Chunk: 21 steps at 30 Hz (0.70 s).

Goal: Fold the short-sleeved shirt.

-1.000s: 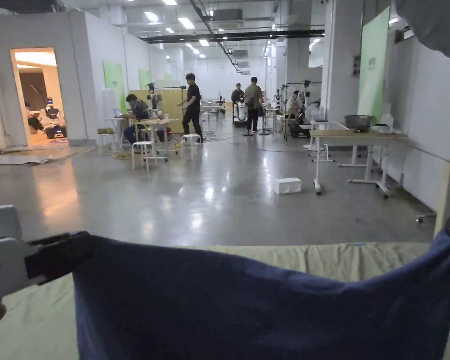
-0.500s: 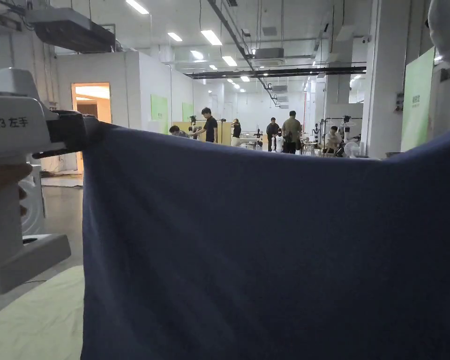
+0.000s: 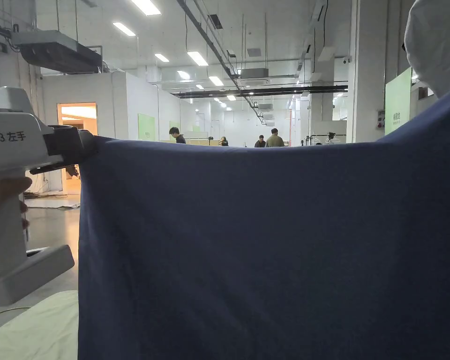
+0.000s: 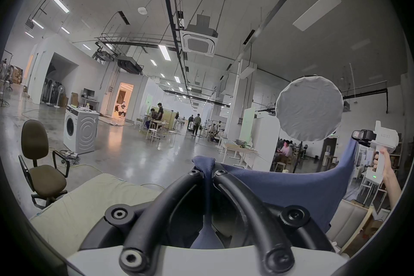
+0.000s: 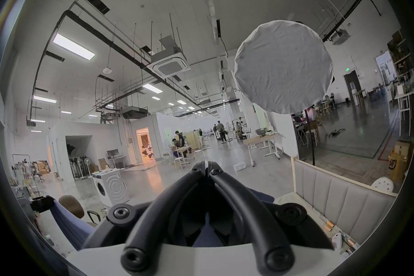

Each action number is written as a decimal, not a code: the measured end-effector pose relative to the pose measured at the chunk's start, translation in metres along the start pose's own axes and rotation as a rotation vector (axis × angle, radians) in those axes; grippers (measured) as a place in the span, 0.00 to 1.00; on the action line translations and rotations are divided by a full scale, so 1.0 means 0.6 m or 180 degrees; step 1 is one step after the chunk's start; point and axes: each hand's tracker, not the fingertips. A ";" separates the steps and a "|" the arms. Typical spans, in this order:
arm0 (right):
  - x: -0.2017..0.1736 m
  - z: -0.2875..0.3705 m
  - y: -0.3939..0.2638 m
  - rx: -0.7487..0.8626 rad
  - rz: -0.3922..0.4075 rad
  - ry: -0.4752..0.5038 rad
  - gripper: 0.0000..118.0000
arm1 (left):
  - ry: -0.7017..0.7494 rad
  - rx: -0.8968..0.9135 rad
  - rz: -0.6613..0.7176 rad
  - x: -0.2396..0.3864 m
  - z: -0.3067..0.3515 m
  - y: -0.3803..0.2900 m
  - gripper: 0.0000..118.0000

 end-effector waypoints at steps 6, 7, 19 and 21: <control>0.012 -0.013 -0.010 -0.0067 0.0014 -0.0086 0.01 | -0.0012 -0.0106 0.0066 -0.008 -0.019 -0.015 0.05; 0.013 -0.017 -0.011 -0.0058 0.0013 -0.0085 0.01 | 0.0013 -0.0130 0.0064 -0.006 -0.022 -0.018 0.05; -0.003 -0.073 -0.033 -0.0019 0.0147 -0.0191 0.01 | 0.0074 -0.0203 -0.0120 0.006 -0.099 -0.048 0.05; -0.002 -0.092 -0.037 -0.0014 0.0122 -0.0211 0.01 | 0.0091 -0.0230 -0.0102 0.003 -0.118 -0.054 0.05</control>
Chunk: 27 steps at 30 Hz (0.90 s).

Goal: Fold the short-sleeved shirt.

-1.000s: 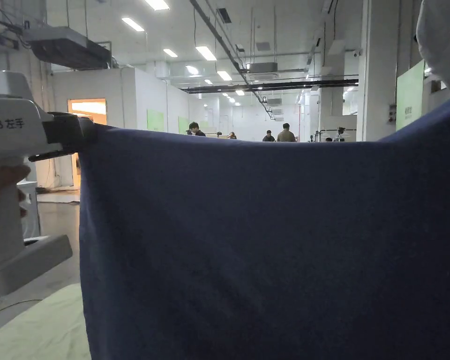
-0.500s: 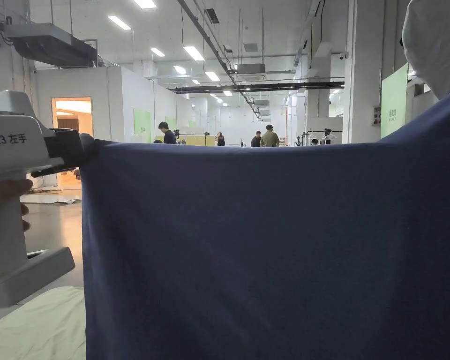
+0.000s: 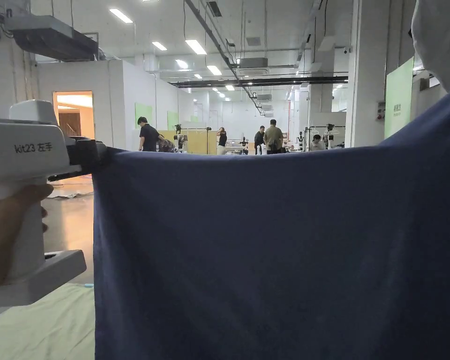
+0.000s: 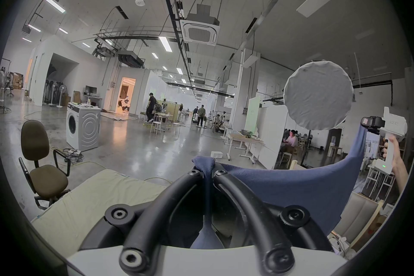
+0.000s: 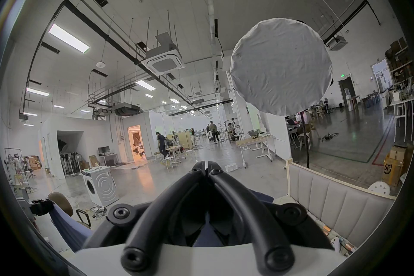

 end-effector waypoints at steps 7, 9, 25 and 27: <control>-0.022 -0.071 -0.035 -0.0025 0.0109 -0.0127 0.01 | 0.0081 -0.0057 -0.0076 -0.010 -0.087 -0.011 0.05; -0.037 -0.078 -0.044 -0.0047 0.0095 -0.0113 0.01 | 0.0125 -0.0073 -0.0143 -0.013 -0.119 -0.015 0.05; -0.088 -0.194 -0.072 0.0064 0.0709 -0.0428 0.01 | 0.0299 -0.0314 -0.0210 -0.040 -0.216 -0.062 0.05; -0.087 -0.202 -0.079 0.0048 0.0714 -0.0452 0.01 | 0.0307 -0.0325 -0.0232 -0.043 -0.229 -0.071 0.05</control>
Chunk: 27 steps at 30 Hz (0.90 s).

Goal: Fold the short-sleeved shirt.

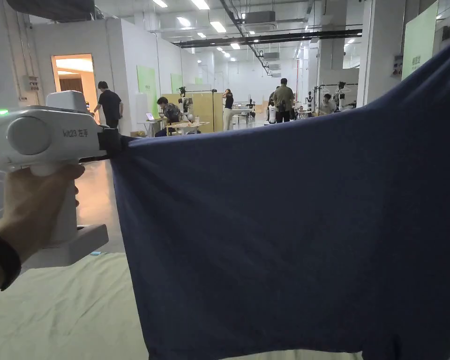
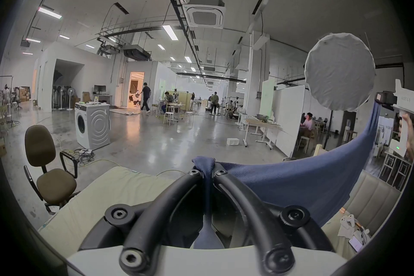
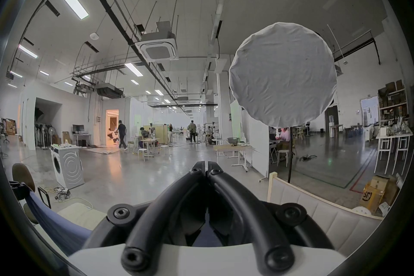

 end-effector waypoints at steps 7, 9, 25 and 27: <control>0.000 0.004 -0.109 -0.0336 -0.0081 0.0086 0.01 | -0.0093 -0.0282 0.0044 0.004 -0.044 -0.097 0.05; 0.006 -0.038 -0.166 -0.0605 -0.0259 0.0360 0.01 | -0.0120 -0.0409 0.0008 0.004 -0.048 -0.141 0.05; 0.173 0.368 -0.606 -0.1723 -0.0368 0.0729 0.01 | -0.0461 -0.1637 0.0380 -0.047 0.194 -0.605 0.05; 0.193 0.442 -0.641 -0.1844 -0.0254 0.0693 0.01 | -0.0464 -0.1615 0.0455 -0.055 0.256 -0.648 0.05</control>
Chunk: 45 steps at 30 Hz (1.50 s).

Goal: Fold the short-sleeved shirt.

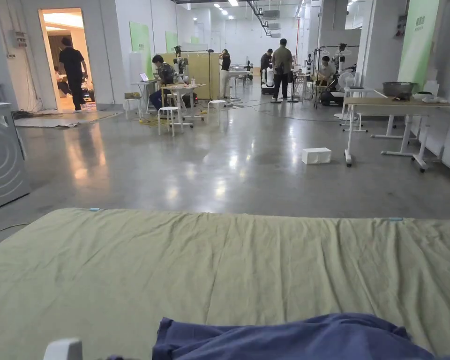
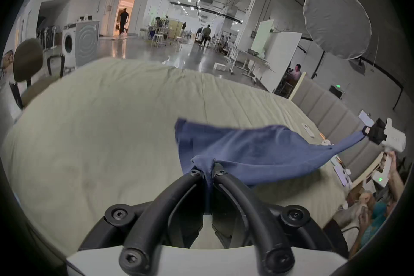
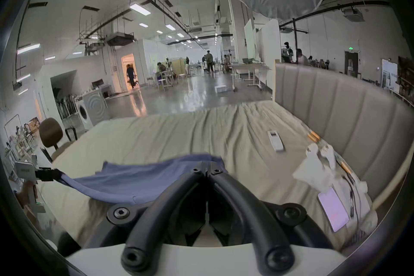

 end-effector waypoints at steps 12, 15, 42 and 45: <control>-0.007 0.209 -0.245 -0.0401 -0.0227 -0.0220 0.01 | -0.0012 -0.0576 0.0202 -0.034 0.114 -0.236 0.05; -0.008 0.195 -0.243 -0.0403 -0.0194 -0.0232 0.01 | -0.0003 -0.0635 0.0248 -0.041 0.098 -0.237 0.05; -0.120 0.180 -0.188 0.0189 0.0173 0.0079 0.74 | 0.0757 0.1304 -0.0457 0.110 0.270 -0.114 0.79; -0.158 0.195 -0.167 0.0402 0.0437 0.0036 0.74 | 0.0689 0.1243 -0.0710 0.180 0.282 -0.104 0.77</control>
